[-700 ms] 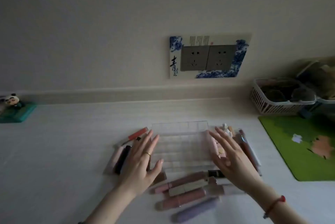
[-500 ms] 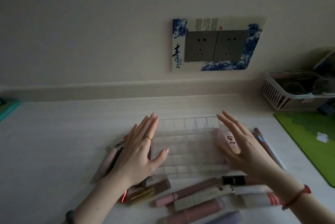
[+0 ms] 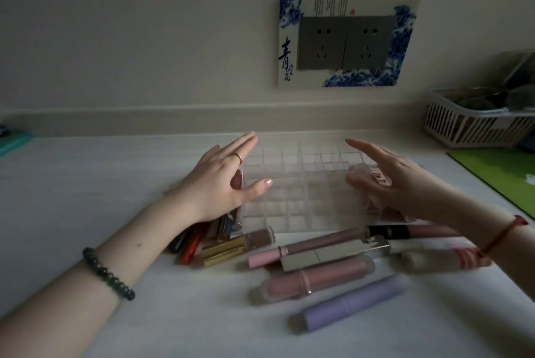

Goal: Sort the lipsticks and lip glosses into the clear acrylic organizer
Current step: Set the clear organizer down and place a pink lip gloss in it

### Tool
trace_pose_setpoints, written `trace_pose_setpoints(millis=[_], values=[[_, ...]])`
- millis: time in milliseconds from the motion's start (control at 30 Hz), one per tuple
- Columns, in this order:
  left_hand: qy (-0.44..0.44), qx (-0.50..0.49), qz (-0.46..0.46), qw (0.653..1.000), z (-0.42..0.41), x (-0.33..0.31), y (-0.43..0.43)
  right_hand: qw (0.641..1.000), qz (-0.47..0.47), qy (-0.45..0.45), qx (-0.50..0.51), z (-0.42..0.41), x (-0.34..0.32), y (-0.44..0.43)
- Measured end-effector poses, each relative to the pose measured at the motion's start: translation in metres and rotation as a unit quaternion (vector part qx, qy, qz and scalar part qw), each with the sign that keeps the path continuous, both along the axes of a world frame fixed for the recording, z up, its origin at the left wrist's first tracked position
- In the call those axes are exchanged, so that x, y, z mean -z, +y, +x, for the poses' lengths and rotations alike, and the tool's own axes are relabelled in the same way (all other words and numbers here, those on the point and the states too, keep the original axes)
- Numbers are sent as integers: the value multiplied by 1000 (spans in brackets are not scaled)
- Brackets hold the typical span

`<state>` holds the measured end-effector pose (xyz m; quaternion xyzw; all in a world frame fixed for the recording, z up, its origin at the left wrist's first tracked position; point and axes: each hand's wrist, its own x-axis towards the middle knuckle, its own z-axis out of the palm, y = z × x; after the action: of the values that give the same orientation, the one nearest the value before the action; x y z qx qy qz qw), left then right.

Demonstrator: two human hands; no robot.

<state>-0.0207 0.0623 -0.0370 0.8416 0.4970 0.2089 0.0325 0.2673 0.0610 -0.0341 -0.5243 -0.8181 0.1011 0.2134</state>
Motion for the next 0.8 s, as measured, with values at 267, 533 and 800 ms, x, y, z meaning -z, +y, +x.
trace_pose_setpoints(millis=[267, 533, 800], values=[[-45, -34, 21, 998, 5, -3, -18, 999, 44, 6, 7, -6, -2, -7], [-91, 103, 142, 980, 2, -9, -73, 982, 152, 57, -99, -43, -38, -59], [13, 169, 134, 976, -8, 8, -90, 986, 87, -47, -137, -59, -4, -81]])
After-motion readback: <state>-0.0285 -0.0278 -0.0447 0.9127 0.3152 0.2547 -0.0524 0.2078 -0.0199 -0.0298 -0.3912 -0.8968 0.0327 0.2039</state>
